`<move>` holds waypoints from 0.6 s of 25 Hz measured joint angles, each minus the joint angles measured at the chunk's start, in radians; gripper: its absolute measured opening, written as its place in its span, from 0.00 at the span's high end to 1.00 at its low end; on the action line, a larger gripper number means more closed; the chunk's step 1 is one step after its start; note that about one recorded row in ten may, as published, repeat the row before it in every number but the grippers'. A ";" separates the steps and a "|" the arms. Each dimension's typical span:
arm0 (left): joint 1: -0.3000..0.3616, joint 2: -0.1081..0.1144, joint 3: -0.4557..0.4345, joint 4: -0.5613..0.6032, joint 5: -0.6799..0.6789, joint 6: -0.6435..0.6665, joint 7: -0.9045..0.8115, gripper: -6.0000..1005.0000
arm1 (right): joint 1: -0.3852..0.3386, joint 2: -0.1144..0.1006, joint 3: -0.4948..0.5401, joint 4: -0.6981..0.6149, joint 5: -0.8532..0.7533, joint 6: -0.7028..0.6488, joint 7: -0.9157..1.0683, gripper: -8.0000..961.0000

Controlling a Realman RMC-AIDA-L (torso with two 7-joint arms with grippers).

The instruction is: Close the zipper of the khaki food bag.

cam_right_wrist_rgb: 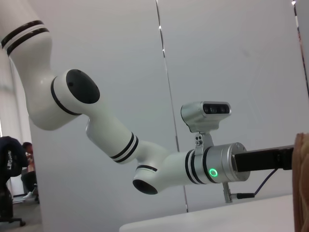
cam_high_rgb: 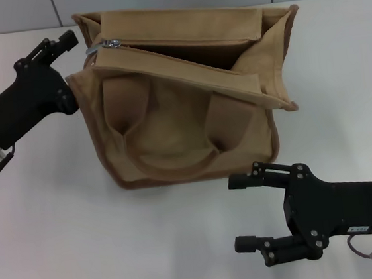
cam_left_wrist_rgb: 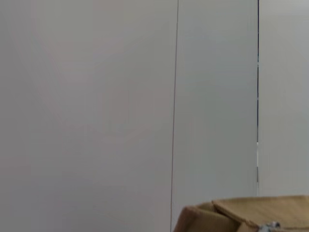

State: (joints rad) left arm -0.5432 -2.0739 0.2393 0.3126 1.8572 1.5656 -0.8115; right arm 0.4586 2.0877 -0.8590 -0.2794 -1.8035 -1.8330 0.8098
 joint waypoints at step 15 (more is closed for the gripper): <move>0.013 0.000 0.012 -0.029 -0.105 -0.035 0.017 0.33 | 0.001 0.000 0.001 0.000 0.023 0.021 0.000 0.13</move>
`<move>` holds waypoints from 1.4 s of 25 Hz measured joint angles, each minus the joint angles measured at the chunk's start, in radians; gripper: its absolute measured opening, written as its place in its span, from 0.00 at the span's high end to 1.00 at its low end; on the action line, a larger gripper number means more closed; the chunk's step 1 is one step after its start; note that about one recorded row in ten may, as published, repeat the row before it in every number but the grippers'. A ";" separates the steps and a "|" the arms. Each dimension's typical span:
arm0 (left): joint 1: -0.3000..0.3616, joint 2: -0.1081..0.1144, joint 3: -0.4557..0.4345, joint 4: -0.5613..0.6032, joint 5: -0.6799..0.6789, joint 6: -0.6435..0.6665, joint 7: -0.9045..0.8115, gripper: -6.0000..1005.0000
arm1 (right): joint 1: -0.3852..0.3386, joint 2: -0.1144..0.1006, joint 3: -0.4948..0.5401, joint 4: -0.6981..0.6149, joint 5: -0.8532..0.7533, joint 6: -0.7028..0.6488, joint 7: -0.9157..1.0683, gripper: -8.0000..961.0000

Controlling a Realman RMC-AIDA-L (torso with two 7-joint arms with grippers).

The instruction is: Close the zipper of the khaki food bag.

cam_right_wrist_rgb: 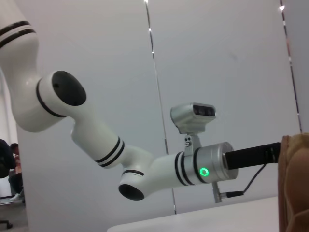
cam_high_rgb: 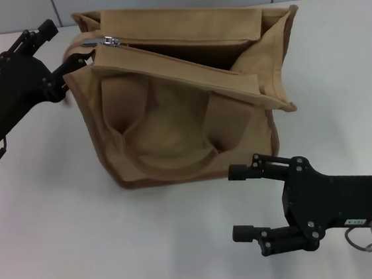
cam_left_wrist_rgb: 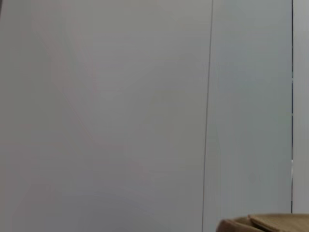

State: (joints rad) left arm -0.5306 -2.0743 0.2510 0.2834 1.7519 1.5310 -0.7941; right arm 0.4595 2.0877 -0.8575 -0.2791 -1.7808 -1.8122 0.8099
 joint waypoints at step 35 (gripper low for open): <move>-0.042 -0.005 0.011 -0.205 -0.128 0.171 0.060 0.97 | 0.028 0.000 -0.002 0.069 0.209 -0.058 0.042 0.13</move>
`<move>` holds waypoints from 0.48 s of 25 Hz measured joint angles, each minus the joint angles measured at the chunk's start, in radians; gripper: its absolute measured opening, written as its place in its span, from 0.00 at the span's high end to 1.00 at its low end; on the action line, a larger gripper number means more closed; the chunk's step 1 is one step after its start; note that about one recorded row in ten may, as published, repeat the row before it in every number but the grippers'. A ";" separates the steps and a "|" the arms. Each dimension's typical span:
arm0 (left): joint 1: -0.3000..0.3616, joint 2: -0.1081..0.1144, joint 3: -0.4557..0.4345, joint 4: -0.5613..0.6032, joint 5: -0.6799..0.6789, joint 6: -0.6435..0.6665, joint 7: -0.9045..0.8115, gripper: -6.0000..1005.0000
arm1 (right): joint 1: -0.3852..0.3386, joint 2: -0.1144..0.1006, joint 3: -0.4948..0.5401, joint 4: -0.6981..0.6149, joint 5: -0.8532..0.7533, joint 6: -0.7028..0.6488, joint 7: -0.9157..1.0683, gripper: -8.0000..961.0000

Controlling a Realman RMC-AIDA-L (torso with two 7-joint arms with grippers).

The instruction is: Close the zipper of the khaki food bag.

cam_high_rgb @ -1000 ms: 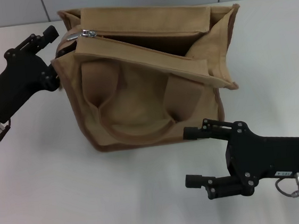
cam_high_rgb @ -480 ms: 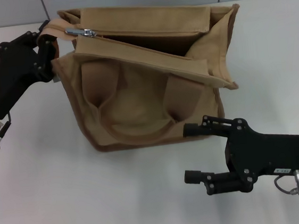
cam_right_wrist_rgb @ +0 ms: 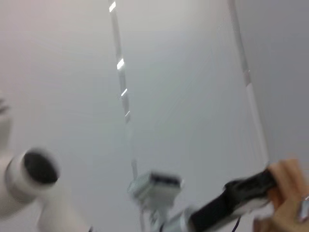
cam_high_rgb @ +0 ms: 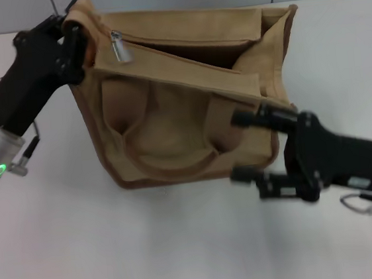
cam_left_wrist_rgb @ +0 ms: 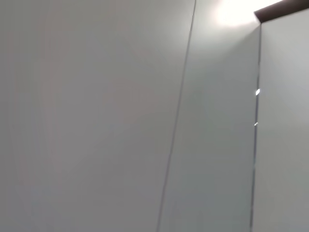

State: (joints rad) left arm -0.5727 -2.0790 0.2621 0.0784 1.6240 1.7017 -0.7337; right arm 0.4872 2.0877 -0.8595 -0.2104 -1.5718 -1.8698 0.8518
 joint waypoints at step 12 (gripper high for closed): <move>-0.076 -0.001 -0.009 -0.091 0.001 0.023 0.001 0.95 | 0.159 0.001 -0.011 0.028 0.152 0.098 0.413 0.15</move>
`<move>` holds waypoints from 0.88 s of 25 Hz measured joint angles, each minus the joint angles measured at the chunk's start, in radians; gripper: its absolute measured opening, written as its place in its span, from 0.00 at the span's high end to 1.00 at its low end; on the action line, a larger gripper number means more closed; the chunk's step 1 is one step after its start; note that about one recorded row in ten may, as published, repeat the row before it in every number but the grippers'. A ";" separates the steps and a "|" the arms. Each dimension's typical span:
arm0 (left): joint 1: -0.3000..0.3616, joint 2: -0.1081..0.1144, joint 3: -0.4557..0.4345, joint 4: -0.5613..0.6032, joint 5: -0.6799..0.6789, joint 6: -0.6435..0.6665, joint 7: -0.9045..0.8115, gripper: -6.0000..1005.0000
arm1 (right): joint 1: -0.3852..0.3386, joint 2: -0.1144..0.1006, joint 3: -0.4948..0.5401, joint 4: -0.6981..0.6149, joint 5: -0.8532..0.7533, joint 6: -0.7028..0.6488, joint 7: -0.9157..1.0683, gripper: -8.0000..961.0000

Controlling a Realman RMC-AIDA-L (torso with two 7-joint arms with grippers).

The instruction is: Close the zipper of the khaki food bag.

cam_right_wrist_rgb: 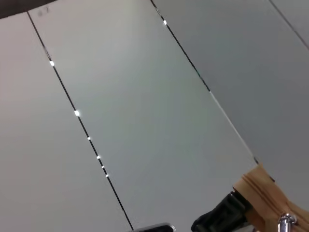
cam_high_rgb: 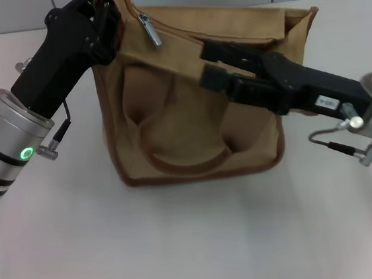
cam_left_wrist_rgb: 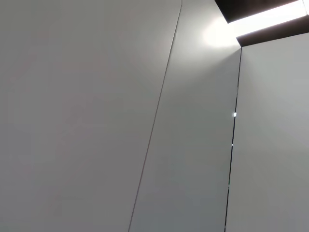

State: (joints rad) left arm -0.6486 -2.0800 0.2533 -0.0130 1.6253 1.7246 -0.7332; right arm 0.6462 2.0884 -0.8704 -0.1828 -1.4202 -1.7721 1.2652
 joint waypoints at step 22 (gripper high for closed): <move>-0.017 0.000 0.018 -0.016 0.008 0.012 0.009 0.93 | 0.101 0.004 0.006 0.099 0.049 0.099 0.072 0.46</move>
State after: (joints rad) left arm -0.6659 -2.0800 0.2709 -0.0292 1.6336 1.7366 -0.7240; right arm 0.7476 2.0924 -0.8645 -0.0841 -1.3711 -1.6730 1.3369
